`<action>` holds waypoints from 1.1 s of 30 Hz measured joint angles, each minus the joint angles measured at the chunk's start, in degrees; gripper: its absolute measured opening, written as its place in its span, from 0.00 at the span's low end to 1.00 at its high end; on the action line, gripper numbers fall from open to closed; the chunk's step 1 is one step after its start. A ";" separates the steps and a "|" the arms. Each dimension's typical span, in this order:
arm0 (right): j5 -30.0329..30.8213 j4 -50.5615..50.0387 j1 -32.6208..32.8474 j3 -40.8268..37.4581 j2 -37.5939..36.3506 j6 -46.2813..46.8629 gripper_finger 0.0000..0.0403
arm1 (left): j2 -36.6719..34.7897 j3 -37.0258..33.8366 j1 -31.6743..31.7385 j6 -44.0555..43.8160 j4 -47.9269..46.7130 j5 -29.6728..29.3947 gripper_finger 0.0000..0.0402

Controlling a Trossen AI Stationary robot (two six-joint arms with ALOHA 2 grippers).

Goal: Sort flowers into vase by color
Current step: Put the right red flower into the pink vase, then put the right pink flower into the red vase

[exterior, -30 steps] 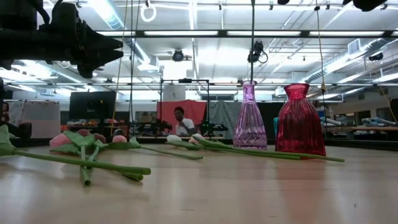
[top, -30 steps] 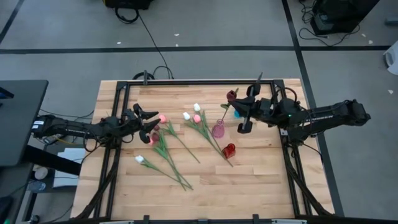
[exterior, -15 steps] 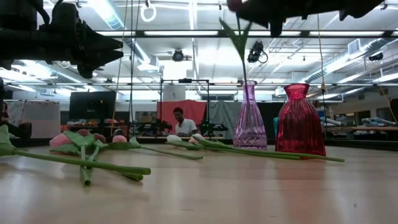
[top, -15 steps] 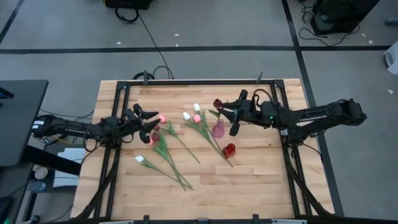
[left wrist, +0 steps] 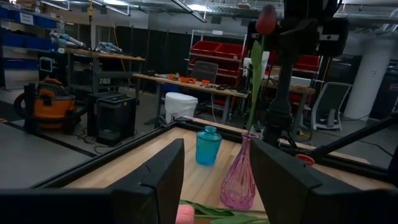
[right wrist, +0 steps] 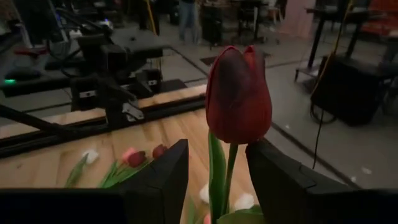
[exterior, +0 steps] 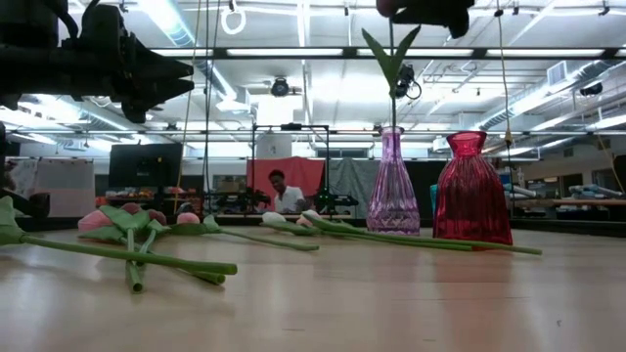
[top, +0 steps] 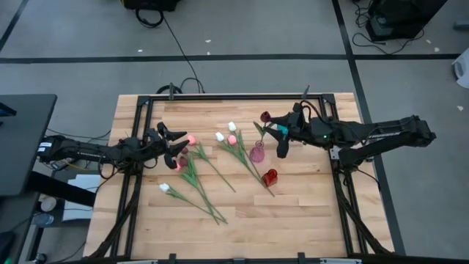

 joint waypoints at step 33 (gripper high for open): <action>-6.19 -29.27 9.01 15.34 11.73 25.23 0.45 | 0.02 0.02 -0.02 -1.11 -1.22 0.00 0.47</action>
